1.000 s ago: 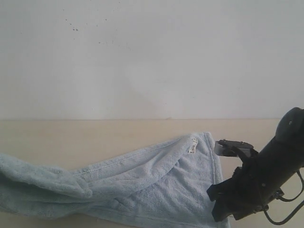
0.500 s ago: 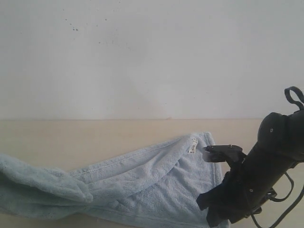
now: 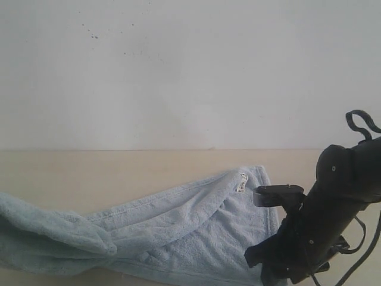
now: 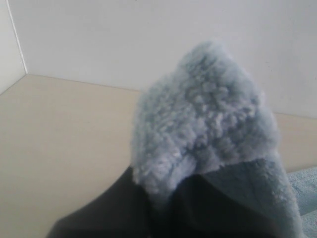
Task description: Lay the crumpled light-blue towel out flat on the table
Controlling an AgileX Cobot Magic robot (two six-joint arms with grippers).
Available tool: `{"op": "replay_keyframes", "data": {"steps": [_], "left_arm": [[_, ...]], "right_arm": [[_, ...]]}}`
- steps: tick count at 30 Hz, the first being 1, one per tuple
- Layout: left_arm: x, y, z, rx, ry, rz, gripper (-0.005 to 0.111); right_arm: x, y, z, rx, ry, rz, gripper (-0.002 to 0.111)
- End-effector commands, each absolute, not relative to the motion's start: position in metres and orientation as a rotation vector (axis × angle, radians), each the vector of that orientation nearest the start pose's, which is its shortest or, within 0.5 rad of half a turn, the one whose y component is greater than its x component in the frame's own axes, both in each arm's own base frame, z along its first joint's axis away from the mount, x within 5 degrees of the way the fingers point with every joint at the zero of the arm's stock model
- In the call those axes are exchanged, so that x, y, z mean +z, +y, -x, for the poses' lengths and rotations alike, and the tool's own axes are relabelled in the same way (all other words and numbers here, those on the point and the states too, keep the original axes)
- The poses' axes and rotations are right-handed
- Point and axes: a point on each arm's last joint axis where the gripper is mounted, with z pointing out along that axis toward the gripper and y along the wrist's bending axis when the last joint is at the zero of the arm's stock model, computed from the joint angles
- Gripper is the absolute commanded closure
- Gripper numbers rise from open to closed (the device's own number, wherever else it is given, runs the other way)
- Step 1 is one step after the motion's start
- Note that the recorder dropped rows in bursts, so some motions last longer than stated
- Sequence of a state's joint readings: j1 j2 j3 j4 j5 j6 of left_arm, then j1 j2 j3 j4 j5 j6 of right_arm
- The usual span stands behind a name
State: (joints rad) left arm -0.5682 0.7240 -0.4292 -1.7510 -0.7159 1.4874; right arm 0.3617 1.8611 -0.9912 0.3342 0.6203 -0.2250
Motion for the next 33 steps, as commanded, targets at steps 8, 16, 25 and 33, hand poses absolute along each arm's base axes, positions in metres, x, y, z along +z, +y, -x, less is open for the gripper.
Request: {"op": "replay_keyframes", "data": {"steps": [8, 16, 25, 33], "left_arm": [[0.288, -0.021, -0.140, 0.044, 1.817, 0.217, 0.103], [0.288, -0.021, -0.140, 0.044, 1.817, 0.217, 0.103], [0.288, -0.020, -0.140, 0.051, 1.813, 0.214, 0.103], [0.291, -0.018, -0.139, 0.061, 1.805, 0.229, 0.103]], "right_arm": [[0.134, 0.137, -0.299, 0.265, 2.914, 0.472, 0.057], [0.121, 0.146, -0.298, 0.260, 2.932, 0.490, 0.057], [0.122, 0.145, -0.297, 0.239, 2.931, 0.524, 0.108], [0.178, 0.134, -0.291, 0.167, 2.768, 0.654, 0.108]]}}
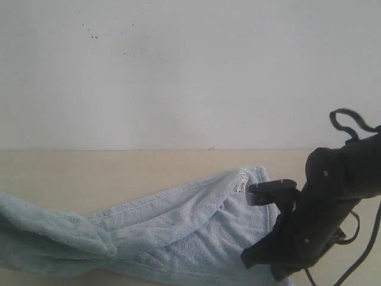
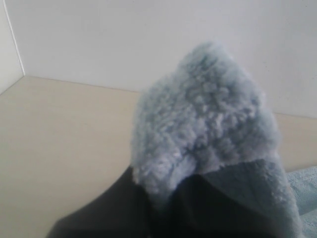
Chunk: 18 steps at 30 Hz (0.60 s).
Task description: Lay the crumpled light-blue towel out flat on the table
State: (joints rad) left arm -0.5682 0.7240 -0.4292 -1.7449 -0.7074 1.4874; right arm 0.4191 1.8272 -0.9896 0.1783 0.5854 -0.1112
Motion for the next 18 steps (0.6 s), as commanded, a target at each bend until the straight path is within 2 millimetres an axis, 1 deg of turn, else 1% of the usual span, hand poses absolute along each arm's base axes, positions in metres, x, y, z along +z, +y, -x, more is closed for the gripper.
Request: {"op": "replay_keyframes", "data": {"steps": [1, 4, 6, 8, 10, 11, 14, 18], "left_arm": [[0.293, -0.017, -0.138, 0.072, 1.797, 0.230, 0.103], [0.308, -0.011, -0.133, 0.124, 1.752, 0.214, 0.103], [0.318, -0.004, -0.127, 0.149, 1.715, 0.236, 0.103], [0.329, 0.002, -0.120, 0.167, 1.675, 0.261, 0.103], [0.335, 0.008, -0.114, 0.177, 1.645, 0.278, 0.103], [0.336, 0.010, -0.112, 0.190, 1.640, 0.267, 0.103], [0.334, 0.013, -0.110, 0.236, 1.647, 0.260, 0.103], [0.320, 0.012, -0.111, 0.229, 1.675, 0.276, 0.103]], "right_arm": [[0.188, 0.130, -0.290, 0.158, 2.748, 0.651, 0.108], [0.225, 0.112, -0.282, 0.137, 2.662, 0.627, 0.108], [0.249, 0.097, -0.275, 0.125, 2.613, 0.593, 0.108], [0.270, 0.082, -0.264, 0.106, 2.582, 0.574, 0.108], [0.283, 0.069, -0.254, 0.086, 2.580, 0.565, 0.108], [0.292, 0.062, -0.247, 0.073, 2.570, 0.564, 0.108], [0.308, 0.047, -0.232, 0.059, 2.557, 0.521, 0.108], [0.326, 0.043, -0.214, 0.081, 2.501, 0.504, 0.108]]}}
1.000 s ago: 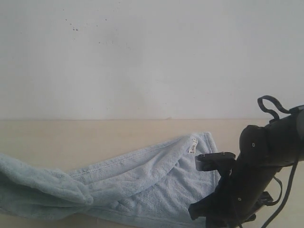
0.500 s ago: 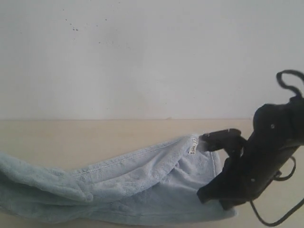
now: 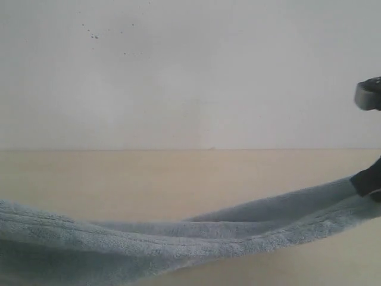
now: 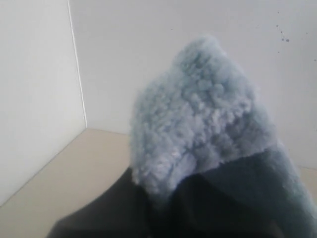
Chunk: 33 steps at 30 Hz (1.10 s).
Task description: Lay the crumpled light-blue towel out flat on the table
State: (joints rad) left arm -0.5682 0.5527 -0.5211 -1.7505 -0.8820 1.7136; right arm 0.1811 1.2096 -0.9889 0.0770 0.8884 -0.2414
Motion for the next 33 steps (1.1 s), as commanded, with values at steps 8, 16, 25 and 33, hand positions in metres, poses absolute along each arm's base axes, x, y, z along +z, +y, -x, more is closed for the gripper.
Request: {"op": "replay_keyframes", "data": {"steps": [8, 16, 25, 33], "left_arm": [[0.296, 0.003, -0.114, 0.145, 1.724, 0.210, 0.103], [0.318, 0.017, -0.092, 0.076, 1.592, 0.250, 0.103], [0.330, 0.045, -0.048, -0.012, 1.392, 0.314, 0.103], [0.330, 0.057, -0.030, -0.031, 1.315, 0.340, 0.103]], "right_arm": [[0.349, 0.042, -0.190, 0.133, 2.401, 0.454, 0.108], [0.370, 0.037, -0.161, 0.134, 2.296, 0.429, 0.108], [0.385, 0.031, -0.123, 0.143, 2.237, 0.407, 0.108], [0.393, 0.024, -0.089, 0.121, 2.184, 0.394, 0.108]]}}
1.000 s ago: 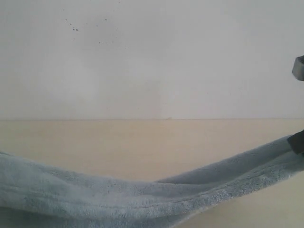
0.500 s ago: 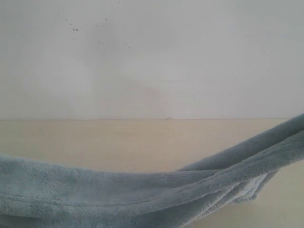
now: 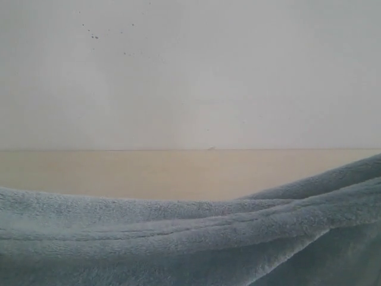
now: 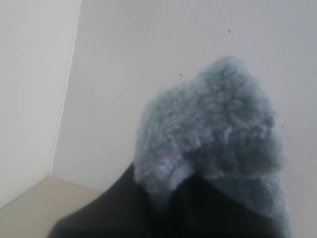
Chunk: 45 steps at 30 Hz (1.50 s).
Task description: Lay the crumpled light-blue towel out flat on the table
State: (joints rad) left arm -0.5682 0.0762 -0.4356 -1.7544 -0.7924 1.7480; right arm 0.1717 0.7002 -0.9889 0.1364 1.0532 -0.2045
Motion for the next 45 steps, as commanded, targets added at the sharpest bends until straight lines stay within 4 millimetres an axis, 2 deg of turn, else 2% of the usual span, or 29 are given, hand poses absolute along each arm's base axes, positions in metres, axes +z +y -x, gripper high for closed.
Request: {"op": "replay_keyframes", "data": {"steps": [1, 4, 8, 11, 16, 22, 24, 29, 32, 35, 40, 43, 45], "left_arm": [[0.328, 0.056, -0.032, -0.020, 1.326, 0.331, 0.103], [0.315, 0.047, -0.044, 0.024, 1.400, 0.294, 0.103], [0.289, 0.027, -0.072, 0.053, 1.557, 0.221, 0.103], [0.275, 0.007, -0.093, 0.026, 1.678, 0.132, 0.103], [0.252, -0.022, -0.132, 0.136, 1.914, -0.020, 0.103], [0.228, -0.054, -0.181, 0.257, 2.116, -0.125, 0.103], [0.231, -0.064, -0.203, 0.286, 2.105, -0.166, 0.103], [0.237, -0.069, -0.262, 0.248, 2.135, -0.127, 0.103], [0.227, -0.064, -0.297, 0.177, 2.184, -0.098, 0.103], [0.211, -0.055, -0.326, 0.179, 2.228, -0.059, 0.103], [0.199, -0.041, -0.366, 0.212, 2.241, -0.061, 0.103], [0.192, -0.039, -0.381, 0.191, 2.248, -0.044, 0.095], [0.189, -0.040, -0.387, 0.189, 2.249, -0.039, 0.081]], "right_arm": [[0.393, 0.023, -0.087, 0.114, 2.189, 0.396, 0.108], [0.390, 0.022, -0.089, 0.082, 2.222, 0.406, 0.108], [0.383, 0.024, -0.114, 0.057, 2.275, 0.412, 0.108], [0.372, 0.029, -0.143, 0.060, 2.338, 0.418, 0.108], [0.346, 0.038, -0.200, 0.050, 2.387, 0.438, 0.108], [0.296, 0.048, -0.261, 0.039, 2.479, 0.469, 0.108], [0.277, 0.051, -0.279, 0.041, 2.505, 0.470, 0.108], [0.251, 0.059, -0.322, 0.038, 2.531, 0.469, 0.108], [0.241, 0.064, -0.352, 0.039, 2.544, 0.471, 0.108], [0.235, 0.068, -0.380, 0.037, 2.529, 0.466, 0.108], [0.225, 0.075, -0.422, 0.042, 2.524, 0.453, 0.108], [0.216, 0.078, -0.440, 0.052, 2.554, 0.437, 0.108], [0.212, 0.080, -0.451, 0.058, 2.560, 0.418, 0.107]]}}
